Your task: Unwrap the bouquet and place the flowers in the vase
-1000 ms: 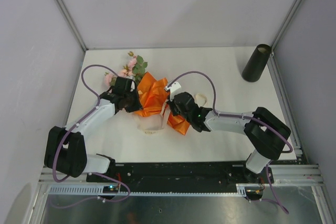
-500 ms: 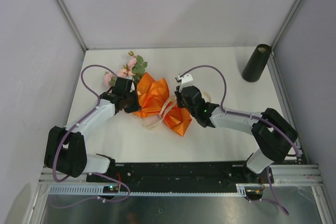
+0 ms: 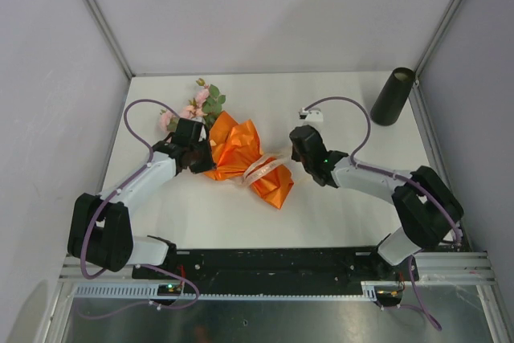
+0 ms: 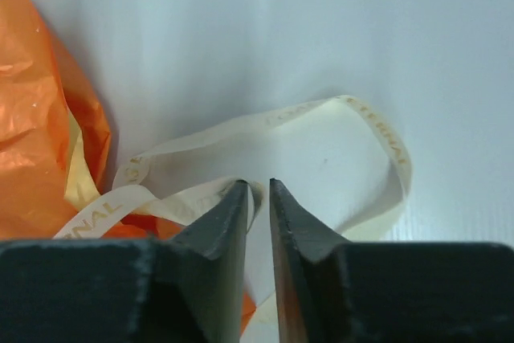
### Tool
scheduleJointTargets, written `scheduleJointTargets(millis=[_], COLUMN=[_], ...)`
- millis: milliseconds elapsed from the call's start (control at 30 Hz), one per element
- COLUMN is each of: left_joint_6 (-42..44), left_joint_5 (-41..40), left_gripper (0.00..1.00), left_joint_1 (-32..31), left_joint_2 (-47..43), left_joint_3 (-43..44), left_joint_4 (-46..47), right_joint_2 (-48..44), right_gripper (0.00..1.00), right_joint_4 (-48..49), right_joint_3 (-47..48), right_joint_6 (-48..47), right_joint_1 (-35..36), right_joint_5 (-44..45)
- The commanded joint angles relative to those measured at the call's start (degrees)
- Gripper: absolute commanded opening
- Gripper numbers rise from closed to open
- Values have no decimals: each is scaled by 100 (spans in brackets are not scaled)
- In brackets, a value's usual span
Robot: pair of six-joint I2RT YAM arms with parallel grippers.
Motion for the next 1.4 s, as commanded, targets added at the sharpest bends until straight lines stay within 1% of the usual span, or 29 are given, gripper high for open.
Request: scheduleJointTargets(millis=[0, 67, 133, 200, 300, 367, 467, 667, 900, 1100, 1267, 1300, 1367], left_joint_6=[92, 92, 119, 141, 166, 175, 168, 157, 161, 157, 149, 148, 148], left_joint_5=[4, 61, 132, 200, 268, 287, 357, 353, 334, 323, 327, 331, 327], left_gripper=[0, 0, 0, 0, 0, 0, 0, 0, 0, 0, 0, 0, 0], left_joint_1=[33, 33, 31, 33, 33, 33, 33, 28, 33, 31, 33, 33, 29], left_joint_2=[-125, -184, -215, -235, -247, -250, -231, -336, -333, -311, -295, -293, -299], left_joint_3=[6, -24, -40, -26, -1, 10, 16, -45, -76, -63, -64, -63, -63], left_joint_4=[-22, -2, 31, 39, 37, 41, 41, 36, 37, 36, 59, 56, 57], right_joint_2=[-712, -934, -1055, -1033, -847, -673, -418, 107, 522, 655, 765, 797, 856], right_gripper=[28, 35, 41, 47, 57, 60, 63, 64, 64, 59, 59, 58, 53], right_joint_4=[-563, -510, -222, 14, 317, 499, 670, 926, 1328, 1563, 1382, 1379, 1377], right_joint_3=[12, 13, 9, 5, 8, 12, 13, 13, 4, 15, 50, 49, 55], right_joint_6=[710, 932, 1205, 1570, 2088, 2360, 2838, 3560, 4246, 4478, 4734, 4749, 4765], right_joint_1=[23, 95, 179, 286, 435, 488, 509, 516, 561, 514, 507, 501, 482], right_joint_5=[-180, -559, -992, -1331, -1573, -1679, -1871, -2007, -1878, -1852, -1748, -1747, -1764])
